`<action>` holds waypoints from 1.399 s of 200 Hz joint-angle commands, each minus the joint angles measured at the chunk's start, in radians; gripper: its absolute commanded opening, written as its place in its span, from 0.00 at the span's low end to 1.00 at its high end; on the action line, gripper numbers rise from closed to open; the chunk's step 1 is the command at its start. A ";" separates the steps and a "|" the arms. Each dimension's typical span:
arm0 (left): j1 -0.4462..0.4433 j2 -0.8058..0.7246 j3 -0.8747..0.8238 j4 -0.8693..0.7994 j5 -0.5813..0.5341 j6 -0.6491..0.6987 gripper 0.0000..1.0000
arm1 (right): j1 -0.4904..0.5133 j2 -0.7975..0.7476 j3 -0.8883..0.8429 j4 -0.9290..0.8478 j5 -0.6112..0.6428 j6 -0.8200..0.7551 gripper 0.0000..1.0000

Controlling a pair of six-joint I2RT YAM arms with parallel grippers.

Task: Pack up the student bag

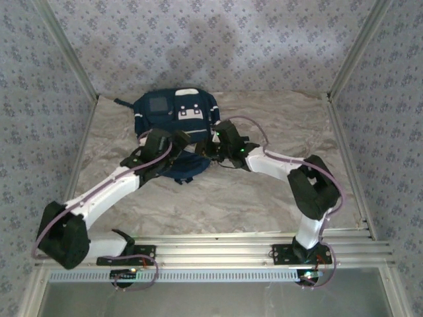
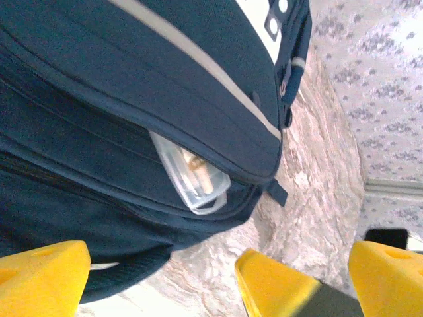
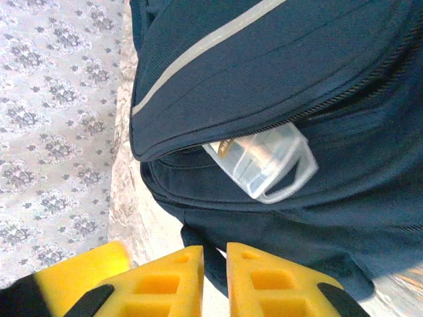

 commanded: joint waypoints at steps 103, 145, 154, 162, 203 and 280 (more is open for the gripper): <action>0.425 0.340 0.128 0.051 0.193 0.371 1.00 | 0.055 0.146 0.155 -0.089 -0.014 -0.014 0.24; 0.401 0.440 0.137 0.057 0.258 0.383 0.98 | 0.017 0.198 0.186 -0.071 0.062 -0.057 0.24; 0.397 0.438 0.125 0.061 0.262 0.382 0.98 | 0.004 0.212 0.210 -0.070 0.088 -0.083 0.24; 0.393 0.437 0.114 0.065 0.263 0.381 0.97 | -0.007 0.220 0.228 -0.066 0.114 -0.107 0.24; 0.372 0.456 0.081 0.082 0.318 0.355 0.94 | -0.032 0.286 0.332 -0.055 0.197 -0.252 0.24; 0.184 0.414 0.073 0.133 0.384 0.263 0.93 | -0.058 0.048 0.095 -0.049 0.142 -0.279 0.27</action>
